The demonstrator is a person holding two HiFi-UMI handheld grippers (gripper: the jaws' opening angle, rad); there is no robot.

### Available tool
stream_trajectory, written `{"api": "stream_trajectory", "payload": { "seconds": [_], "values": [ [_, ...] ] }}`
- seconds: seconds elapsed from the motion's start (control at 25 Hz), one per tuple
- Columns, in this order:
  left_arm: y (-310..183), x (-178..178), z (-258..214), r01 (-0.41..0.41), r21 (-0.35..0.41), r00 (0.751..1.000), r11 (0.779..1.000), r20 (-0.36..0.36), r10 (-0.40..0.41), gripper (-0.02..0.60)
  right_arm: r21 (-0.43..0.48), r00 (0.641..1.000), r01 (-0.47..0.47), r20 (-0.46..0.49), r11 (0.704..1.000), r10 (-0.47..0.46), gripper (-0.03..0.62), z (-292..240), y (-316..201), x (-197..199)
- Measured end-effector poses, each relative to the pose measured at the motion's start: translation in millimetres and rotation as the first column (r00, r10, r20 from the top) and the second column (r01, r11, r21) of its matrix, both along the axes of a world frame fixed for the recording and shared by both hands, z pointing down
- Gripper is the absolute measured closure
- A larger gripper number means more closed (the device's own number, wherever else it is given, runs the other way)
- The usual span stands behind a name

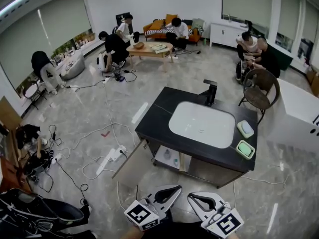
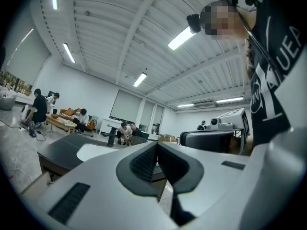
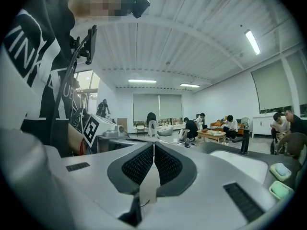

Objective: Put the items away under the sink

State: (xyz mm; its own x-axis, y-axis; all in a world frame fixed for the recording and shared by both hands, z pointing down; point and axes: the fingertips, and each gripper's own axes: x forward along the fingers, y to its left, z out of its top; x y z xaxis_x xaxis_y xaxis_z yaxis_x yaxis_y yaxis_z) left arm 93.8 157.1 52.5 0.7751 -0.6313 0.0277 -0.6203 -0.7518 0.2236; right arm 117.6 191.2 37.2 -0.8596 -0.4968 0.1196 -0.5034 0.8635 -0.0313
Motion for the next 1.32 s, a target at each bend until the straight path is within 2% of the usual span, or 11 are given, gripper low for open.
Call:
{"api": "stream_trajectory", "payload": {
  "seconds": [0.24,0.48,0.68,0.8,0.96,1.08,1.32],
  "values": [
    [6,19,-10,-0.044,-0.007,0.998,0.999,-0.044,0.044,0.575,0.015,0.999,-0.019,0.033,1.0,0.019,0.559,-8,8,11],
    [14,29,-6,-0.073,-0.015,0.997,0.997,-0.006,0.073,0.575,-0.027,0.998,-0.031,0.051,0.999,0.032,0.56,-2,12,16],
    [18,24,12,-0.064,-0.05,0.998,0.997,0.024,0.065,0.575,-0.039,0.999,0.008,0.052,0.999,-0.006,0.559,4,15,10],
    [16,23,11,-0.066,-0.045,0.997,0.997,0.04,0.068,0.574,-0.042,0.998,0.031,0.051,0.999,-0.029,0.559,5,17,3],
    [15,24,16,-0.082,-0.076,0.993,0.994,0.083,0.088,0.575,-0.014,0.998,0.062,0.014,0.998,-0.062,0.559,2,19,-5],
    [15,28,15,-0.089,-0.07,0.992,0.994,0.085,0.095,0.575,0.001,0.997,0.075,-0.032,0.997,-0.075,0.56,1,22,-3],
    [28,28,5,-0.1,-0.055,0.992,0.993,0.07,0.104,0.575,0.013,0.997,0.061,-0.053,0.998,-0.06,0.56,-3,39,0]
  ]
}}
